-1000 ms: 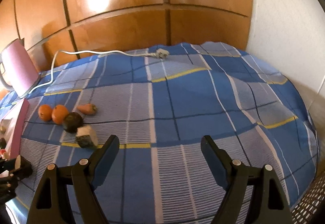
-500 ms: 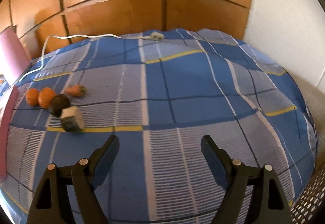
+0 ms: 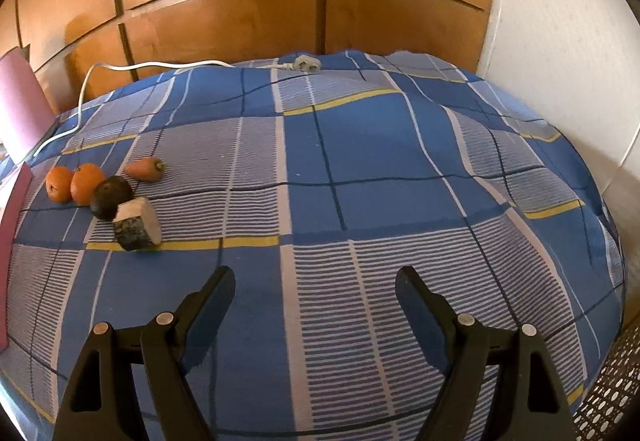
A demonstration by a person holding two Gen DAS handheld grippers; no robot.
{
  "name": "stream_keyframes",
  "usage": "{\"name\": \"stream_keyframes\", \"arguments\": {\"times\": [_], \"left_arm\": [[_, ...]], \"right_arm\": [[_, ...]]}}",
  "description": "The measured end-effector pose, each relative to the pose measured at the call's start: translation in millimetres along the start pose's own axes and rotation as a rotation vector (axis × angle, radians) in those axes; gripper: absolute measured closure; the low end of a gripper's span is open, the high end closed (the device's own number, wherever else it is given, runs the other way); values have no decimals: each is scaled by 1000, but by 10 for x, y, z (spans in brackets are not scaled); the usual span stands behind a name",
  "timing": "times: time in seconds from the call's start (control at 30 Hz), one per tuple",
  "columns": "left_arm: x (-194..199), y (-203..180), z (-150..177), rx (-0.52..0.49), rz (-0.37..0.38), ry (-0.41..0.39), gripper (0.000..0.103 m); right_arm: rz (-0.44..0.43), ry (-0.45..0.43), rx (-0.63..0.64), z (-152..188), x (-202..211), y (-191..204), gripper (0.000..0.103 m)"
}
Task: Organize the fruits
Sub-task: 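Carry the round slice into the tray and open the left gripper, then reach the right gripper to the mandarin orange with a stem and grasp it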
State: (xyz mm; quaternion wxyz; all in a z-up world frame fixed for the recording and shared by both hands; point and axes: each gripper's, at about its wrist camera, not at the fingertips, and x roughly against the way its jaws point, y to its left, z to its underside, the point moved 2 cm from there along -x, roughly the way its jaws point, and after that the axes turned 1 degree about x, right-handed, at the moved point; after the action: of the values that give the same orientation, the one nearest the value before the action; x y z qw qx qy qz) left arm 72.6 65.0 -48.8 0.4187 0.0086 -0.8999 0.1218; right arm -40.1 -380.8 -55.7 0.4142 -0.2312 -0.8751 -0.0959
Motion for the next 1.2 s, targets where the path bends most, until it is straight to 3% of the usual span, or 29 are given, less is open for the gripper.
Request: {"name": "stream_keyframes", "arguments": {"times": [0.3, 0.53, 1.07, 1.2], "left_arm": [[148, -89, 30, -21, -21, -40, 26], [256, -160, 84, -47, -43, -63, 13], [312, -246, 150, -81, -63, -71, 9], [381, -213, 175, -82, -58, -79, 9]], "right_arm": [[-29, -26, 41, -54, 83, 157, 19], [-64, -47, 53, -86, 151, 228, 19], [-121, -69, 76, -90, 254, 348, 20], [-149, -71, 99, -121, 267, 416, 28]]}}
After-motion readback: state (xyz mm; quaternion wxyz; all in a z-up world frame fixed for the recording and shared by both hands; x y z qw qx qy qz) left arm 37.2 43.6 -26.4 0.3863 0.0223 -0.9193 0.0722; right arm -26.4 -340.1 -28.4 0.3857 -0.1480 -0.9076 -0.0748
